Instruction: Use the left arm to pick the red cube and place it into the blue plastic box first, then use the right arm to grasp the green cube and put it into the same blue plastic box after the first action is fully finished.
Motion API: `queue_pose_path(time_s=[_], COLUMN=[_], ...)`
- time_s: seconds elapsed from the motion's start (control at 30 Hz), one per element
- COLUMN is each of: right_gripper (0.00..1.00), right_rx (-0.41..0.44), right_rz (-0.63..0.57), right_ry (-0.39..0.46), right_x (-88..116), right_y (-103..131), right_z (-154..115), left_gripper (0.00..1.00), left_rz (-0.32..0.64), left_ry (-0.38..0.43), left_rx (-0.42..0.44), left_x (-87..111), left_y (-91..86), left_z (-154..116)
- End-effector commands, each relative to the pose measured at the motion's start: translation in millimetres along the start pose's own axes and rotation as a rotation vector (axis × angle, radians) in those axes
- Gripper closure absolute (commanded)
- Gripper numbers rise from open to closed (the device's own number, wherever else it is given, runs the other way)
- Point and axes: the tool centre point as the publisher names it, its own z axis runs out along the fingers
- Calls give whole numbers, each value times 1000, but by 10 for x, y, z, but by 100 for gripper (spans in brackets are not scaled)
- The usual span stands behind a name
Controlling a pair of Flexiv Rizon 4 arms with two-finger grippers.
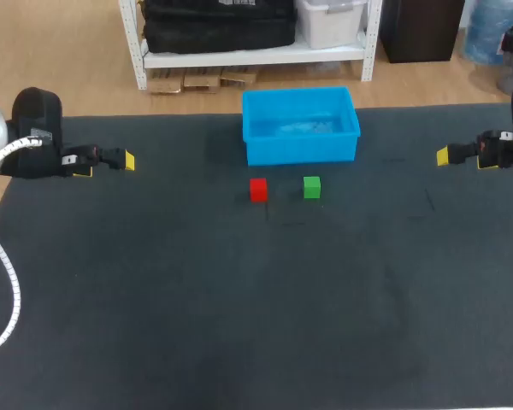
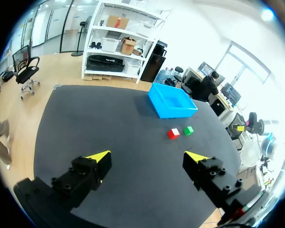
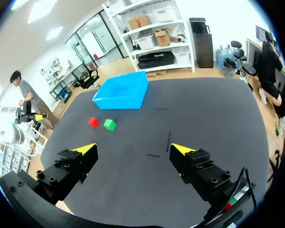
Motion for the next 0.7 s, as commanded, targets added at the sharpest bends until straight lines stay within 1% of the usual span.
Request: queue_pose_path(time_s=[0.03,0.53,0.7], right_gripper=[0,0,0], right_rx=[-2,-2,-2], right_rz=[-1,-1,-1], right_ry=[2,2,2], right_x=[-4,-4,-4], right_y=[-6,-6,-6], right_z=[0,0,0], left_gripper=[0,0,0], left_rz=[2,0,-10], left_ry=[-5,-5,16], left_rx=[9,9,-1], left_x=[6,-3,-32], left_y=[20,12,-12], left_z=[2,2,11])
